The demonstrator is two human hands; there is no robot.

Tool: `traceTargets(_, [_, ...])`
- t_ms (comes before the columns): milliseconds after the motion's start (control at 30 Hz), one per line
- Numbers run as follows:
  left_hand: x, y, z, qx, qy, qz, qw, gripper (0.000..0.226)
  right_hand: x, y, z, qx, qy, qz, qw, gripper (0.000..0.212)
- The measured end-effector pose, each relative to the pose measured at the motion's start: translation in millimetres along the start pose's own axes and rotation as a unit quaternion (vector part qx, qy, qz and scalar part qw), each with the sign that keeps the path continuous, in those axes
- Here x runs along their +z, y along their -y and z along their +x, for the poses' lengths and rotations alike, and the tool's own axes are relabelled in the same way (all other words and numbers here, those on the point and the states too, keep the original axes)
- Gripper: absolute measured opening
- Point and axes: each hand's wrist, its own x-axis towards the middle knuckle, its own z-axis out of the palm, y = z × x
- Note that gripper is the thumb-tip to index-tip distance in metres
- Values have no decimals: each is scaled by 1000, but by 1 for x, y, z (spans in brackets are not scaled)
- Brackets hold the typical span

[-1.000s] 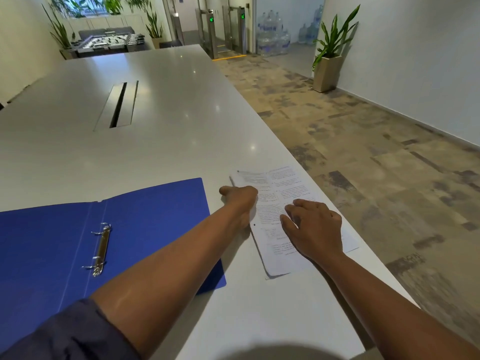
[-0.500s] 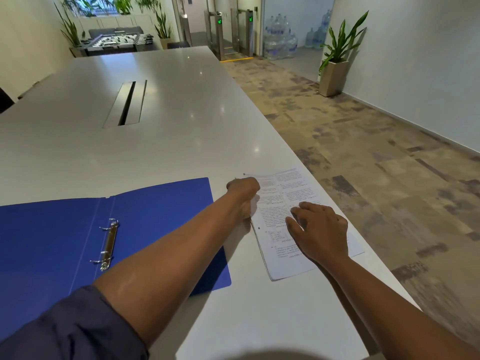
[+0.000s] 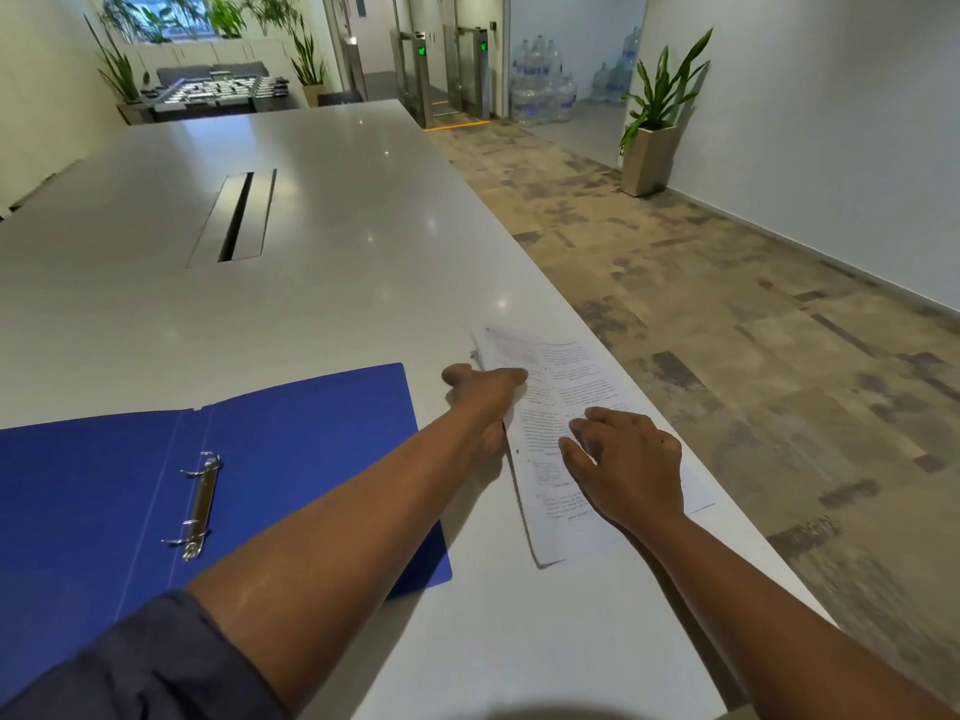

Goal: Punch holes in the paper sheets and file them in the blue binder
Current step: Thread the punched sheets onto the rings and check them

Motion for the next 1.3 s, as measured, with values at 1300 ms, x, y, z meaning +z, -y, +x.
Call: traceTargets(1300, [-75,-42,-77,392,94,17,915,18,-105,47,28,27,-23,604,796,29])
